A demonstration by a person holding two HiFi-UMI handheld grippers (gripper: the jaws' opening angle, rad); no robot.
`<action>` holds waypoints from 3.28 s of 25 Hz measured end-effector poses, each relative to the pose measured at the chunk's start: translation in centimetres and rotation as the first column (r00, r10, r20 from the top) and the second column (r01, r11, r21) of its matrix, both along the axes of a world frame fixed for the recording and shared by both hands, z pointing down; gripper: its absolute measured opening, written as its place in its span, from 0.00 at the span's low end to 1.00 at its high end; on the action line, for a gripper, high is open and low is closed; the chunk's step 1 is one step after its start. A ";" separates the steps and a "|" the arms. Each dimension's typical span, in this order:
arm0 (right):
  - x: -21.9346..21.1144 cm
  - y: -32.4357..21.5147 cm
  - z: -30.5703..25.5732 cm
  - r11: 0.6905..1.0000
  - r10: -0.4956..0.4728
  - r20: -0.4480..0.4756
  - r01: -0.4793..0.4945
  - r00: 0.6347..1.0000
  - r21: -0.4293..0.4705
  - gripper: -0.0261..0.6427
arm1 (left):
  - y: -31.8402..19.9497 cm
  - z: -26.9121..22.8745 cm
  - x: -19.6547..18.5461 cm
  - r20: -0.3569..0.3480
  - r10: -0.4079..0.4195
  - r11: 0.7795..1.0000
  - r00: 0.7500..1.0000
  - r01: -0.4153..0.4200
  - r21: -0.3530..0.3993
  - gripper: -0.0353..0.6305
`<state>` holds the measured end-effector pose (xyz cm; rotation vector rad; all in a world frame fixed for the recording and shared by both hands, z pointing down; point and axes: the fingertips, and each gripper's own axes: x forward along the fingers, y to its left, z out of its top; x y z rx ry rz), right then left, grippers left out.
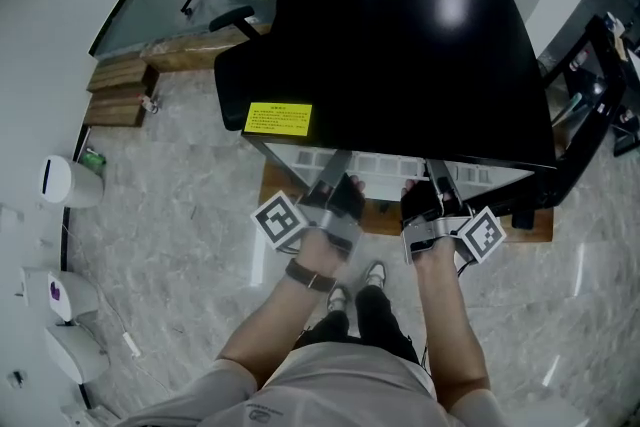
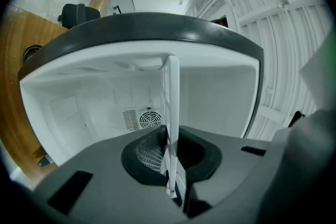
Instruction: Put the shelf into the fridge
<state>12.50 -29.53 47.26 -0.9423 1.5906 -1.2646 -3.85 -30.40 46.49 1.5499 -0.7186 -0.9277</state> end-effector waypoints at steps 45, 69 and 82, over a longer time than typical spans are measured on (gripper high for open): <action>0.1 -0.8 0.1 0.998 0.001 0.020 -0.002 1.000 0.067 0.11 | -0.6 0.6 0.1 -0.027 -0.010 1.000 1.000 0.010 0.017 0.10; -3.4 10.9 -2.5 0.999 -0.033 -0.065 0.034 0.997 0.017 0.07 | 11.2 -2.0 3.1 0.037 0.172 0.984 0.984 -0.173 0.028 0.06; -5.1 12.7 -4.1 0.999 -0.039 -0.066 0.041 0.997 0.033 0.07 | 12.7 -2.8 2.1 0.071 0.183 0.982 0.981 -0.186 0.043 0.06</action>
